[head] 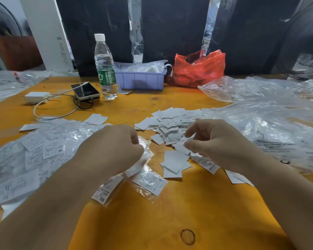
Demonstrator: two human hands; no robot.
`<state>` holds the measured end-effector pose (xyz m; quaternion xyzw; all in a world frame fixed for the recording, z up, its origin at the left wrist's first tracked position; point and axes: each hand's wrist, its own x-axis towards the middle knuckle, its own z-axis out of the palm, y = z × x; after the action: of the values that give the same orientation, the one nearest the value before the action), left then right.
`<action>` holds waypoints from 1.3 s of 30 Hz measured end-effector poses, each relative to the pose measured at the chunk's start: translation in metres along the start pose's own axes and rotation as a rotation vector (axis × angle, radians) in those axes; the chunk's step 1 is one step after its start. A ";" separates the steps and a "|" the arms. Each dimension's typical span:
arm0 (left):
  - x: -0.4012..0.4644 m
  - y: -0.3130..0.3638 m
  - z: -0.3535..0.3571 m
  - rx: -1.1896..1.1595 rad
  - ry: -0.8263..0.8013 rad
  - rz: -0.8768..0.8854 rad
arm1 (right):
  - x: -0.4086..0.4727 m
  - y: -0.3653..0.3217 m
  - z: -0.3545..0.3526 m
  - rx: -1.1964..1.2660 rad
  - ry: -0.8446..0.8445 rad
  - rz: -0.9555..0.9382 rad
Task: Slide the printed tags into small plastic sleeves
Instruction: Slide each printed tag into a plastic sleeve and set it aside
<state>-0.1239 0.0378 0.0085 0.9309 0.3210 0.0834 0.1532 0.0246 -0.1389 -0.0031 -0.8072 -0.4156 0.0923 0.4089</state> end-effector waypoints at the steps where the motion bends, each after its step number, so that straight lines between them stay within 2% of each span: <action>1: 0.001 -0.001 -0.001 0.072 0.003 -0.028 | 0.000 0.001 0.000 -0.007 0.002 0.004; 3: 0.001 -0.002 -0.001 0.225 0.045 -0.061 | 0.001 0.002 0.000 -0.026 0.012 0.006; 6: -0.004 0.006 0.001 0.442 0.218 0.012 | 0.001 0.002 0.000 -0.060 0.032 0.003; 10: -0.014 0.021 0.009 0.469 0.346 0.096 | 0.001 0.002 0.001 -0.099 0.041 0.003; 12: -0.018 0.026 0.016 0.410 0.320 0.174 | 0.000 0.002 0.002 -0.115 0.044 0.001; 16: -0.025 0.038 0.035 0.217 0.147 0.382 | 0.000 0.003 0.002 -0.170 0.080 -0.022; 21: -0.022 0.041 0.048 0.199 0.005 0.450 | -0.001 0.000 -0.006 -0.272 0.222 -0.064; 27: -0.025 0.036 0.046 0.174 0.068 0.539 | 0.004 0.004 -0.027 -0.487 0.574 -0.071; 32: -0.025 0.036 0.044 0.183 0.093 0.555 | -0.001 0.000 -0.027 -0.622 0.782 -0.049; 34: -0.025 0.036 0.045 0.160 0.099 0.551 | -0.001 -0.001 -0.029 -0.651 0.779 -0.030; 39: -0.023 0.039 0.049 0.128 0.104 0.527 | 0.004 0.003 -0.026 -0.697 0.501 0.141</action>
<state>-0.1069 -0.0167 -0.0259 0.9845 0.0799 0.1477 0.0505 0.0413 -0.1523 0.0126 -0.9208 -0.2540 -0.2246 0.1930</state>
